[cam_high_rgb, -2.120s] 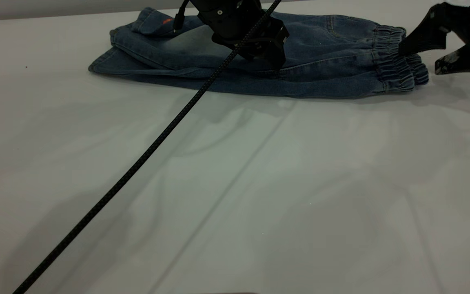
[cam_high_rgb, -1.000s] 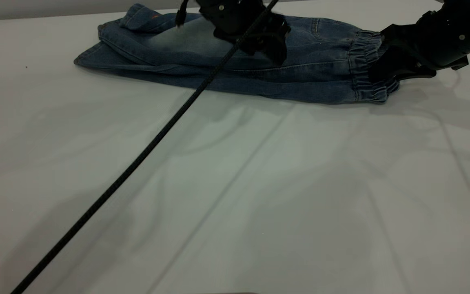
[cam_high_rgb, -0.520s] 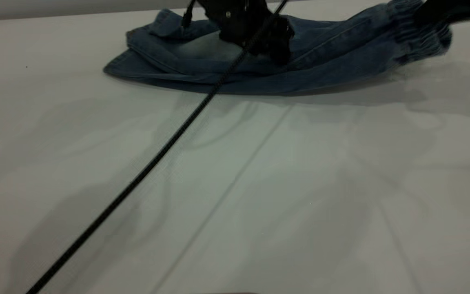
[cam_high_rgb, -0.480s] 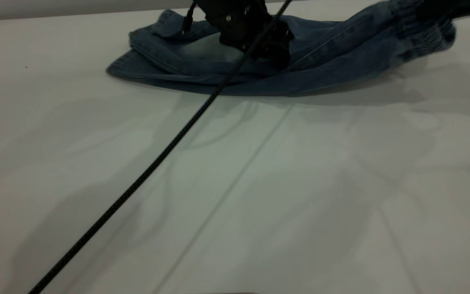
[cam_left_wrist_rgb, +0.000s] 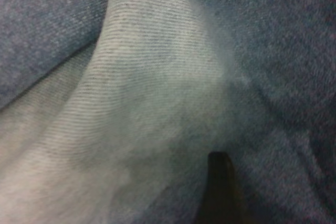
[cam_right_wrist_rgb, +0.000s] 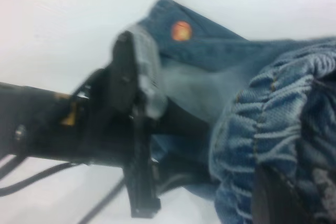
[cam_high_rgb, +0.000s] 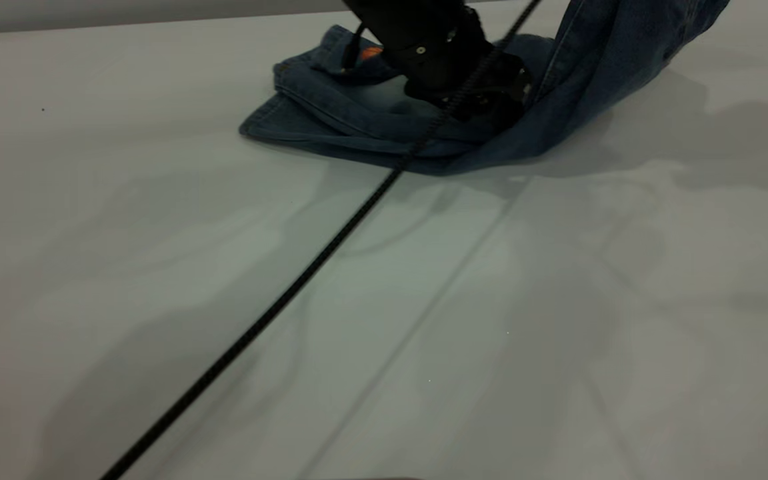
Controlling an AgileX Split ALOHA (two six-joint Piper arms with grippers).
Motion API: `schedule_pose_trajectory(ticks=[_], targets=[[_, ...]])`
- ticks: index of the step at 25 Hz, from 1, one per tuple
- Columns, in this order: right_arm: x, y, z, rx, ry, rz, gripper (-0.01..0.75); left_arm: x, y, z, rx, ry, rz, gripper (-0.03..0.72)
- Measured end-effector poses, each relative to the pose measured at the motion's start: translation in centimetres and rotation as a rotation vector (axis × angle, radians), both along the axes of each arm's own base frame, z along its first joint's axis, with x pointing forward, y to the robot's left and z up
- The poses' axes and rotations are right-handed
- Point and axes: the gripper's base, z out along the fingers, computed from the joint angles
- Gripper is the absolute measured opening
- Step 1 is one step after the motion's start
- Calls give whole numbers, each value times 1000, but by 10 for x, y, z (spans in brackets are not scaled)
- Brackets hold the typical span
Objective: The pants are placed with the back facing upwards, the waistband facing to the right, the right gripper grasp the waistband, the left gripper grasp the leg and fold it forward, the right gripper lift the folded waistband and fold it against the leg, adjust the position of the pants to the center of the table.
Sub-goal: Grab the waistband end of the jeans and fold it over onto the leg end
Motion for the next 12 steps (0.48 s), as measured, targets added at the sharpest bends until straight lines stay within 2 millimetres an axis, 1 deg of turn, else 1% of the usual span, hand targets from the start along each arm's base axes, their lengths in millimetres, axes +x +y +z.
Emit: schedule_pose_trajectory(ticks=[2,4,7,8,10,12], targets=[[0,1,1,12,2,6,55,3,6,12,27,17,-28,473],[-1,2,1,26,2,9,55,13,20,30,37,27,-10,473],[-1,2,2,33,1,9,55,32,51,62,55,29,44,473],[-1,2,2,35,1,11,55,37,64,69,76,30,58,473],[-1,2,2,35,1,11,55,47,89,73,123,35,89,473],[-1,2,2,36,0,12,55,54,109,68,169,55,124,473]])
